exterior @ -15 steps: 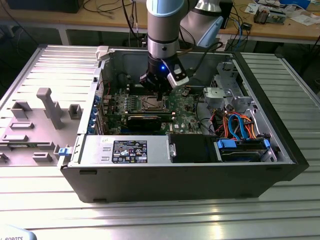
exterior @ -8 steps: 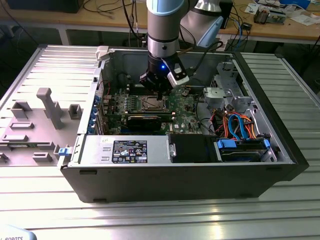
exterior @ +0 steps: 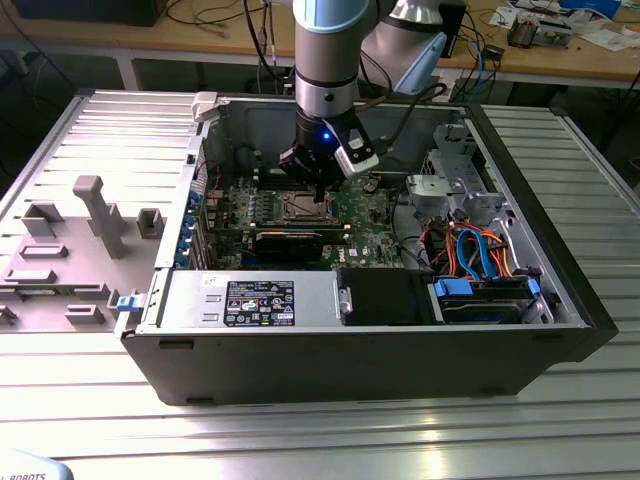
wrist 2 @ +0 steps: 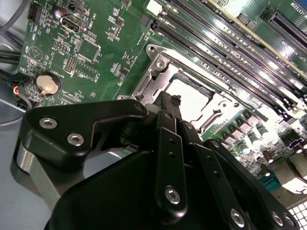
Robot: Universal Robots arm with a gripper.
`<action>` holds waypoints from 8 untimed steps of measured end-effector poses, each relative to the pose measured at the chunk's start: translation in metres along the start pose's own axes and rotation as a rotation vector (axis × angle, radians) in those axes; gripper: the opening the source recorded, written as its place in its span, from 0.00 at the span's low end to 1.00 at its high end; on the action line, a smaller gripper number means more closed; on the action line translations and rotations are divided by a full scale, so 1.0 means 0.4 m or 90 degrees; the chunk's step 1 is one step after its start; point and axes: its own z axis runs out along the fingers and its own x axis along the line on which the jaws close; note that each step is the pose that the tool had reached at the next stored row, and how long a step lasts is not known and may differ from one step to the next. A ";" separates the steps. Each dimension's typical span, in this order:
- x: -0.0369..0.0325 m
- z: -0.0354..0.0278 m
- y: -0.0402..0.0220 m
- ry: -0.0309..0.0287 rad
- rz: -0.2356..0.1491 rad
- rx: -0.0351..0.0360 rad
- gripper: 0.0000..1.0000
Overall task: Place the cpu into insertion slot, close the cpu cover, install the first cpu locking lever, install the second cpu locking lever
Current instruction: 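Install the second cpu locking lever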
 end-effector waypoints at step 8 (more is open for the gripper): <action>0.000 0.000 0.000 0.0000 0.000 0.0000 0.11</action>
